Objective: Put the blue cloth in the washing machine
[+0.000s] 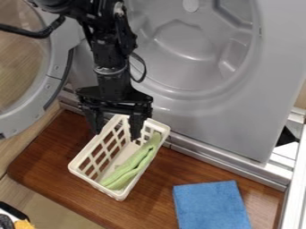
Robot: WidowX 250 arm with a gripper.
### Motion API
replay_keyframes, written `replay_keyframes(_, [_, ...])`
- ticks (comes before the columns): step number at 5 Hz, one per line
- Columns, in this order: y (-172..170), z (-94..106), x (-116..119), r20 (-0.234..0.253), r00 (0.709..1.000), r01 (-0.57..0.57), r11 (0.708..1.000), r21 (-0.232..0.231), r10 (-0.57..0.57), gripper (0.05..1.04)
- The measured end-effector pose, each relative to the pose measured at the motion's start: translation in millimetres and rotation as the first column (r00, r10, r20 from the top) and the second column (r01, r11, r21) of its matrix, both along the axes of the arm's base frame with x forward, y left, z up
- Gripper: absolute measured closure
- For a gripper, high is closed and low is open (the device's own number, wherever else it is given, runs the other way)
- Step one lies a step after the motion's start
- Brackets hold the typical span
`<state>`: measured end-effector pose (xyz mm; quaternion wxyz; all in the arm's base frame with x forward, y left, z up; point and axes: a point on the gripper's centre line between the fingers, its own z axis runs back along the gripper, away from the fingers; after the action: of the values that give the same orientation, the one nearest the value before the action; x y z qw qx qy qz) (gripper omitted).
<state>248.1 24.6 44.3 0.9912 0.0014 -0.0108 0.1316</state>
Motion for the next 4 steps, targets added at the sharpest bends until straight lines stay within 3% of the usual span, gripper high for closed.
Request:
replay_keyframes(2, [-22, -3.8, -6, -0.043, 0.999, 0.024, 1.000, -0.020, -0.025, 0.085])
replay_keyframes(4, [-89, 17.1, -16, 0.001, 0.995, 0.100, 0.995, -0.024, -0.100, 0.085])
